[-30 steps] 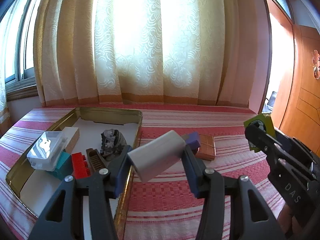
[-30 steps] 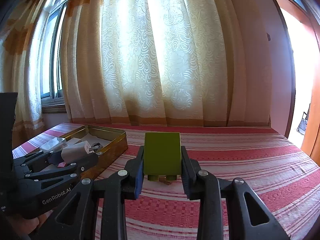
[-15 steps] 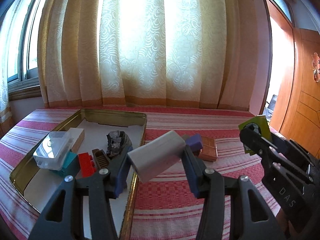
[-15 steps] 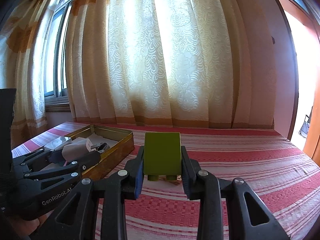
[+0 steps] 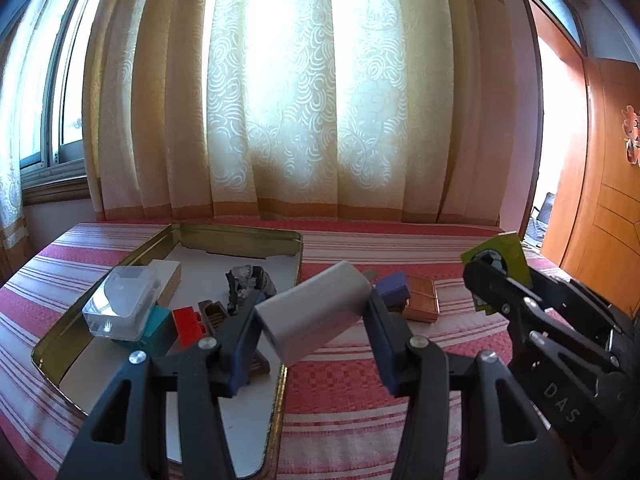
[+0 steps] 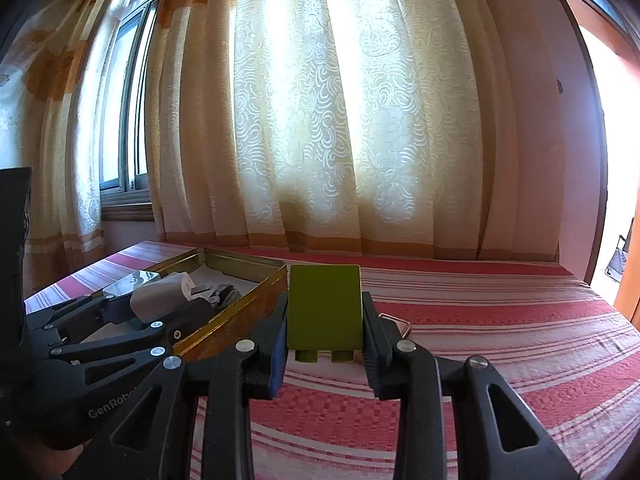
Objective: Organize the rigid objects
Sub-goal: 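Carry the white charger block and green cube toward the gold tray with both tools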
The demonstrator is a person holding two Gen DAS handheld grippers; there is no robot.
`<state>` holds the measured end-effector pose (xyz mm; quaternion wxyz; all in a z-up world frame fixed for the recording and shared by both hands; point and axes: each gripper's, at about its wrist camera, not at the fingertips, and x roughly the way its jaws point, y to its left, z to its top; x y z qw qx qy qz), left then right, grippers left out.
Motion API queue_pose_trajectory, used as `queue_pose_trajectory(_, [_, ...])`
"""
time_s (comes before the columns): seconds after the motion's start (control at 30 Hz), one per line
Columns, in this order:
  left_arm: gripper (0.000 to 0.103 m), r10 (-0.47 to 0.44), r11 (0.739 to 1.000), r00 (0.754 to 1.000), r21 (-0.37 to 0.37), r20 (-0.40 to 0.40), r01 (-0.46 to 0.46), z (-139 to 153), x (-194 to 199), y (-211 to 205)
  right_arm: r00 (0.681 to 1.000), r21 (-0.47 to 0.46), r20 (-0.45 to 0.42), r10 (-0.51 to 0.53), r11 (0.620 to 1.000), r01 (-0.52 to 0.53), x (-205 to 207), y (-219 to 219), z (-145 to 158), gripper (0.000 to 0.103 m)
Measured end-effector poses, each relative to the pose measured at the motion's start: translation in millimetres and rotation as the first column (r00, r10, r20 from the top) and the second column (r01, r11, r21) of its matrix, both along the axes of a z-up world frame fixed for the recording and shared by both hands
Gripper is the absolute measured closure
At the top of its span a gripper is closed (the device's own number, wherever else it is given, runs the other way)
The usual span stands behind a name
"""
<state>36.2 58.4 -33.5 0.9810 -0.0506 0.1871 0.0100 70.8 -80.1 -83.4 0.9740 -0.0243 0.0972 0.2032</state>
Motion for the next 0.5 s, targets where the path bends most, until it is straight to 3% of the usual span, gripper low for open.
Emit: queue_pose_trajectory(0.5, [0.053, 0.013, 1.0, 1.0, -0.023, 0.004, -0.013, 0.0, -7.1, 16.1, 0.999, -0.01, 0.0, 0.036, 0.999, -0.036, -6.0, 17.2, -0.3, 0.069])
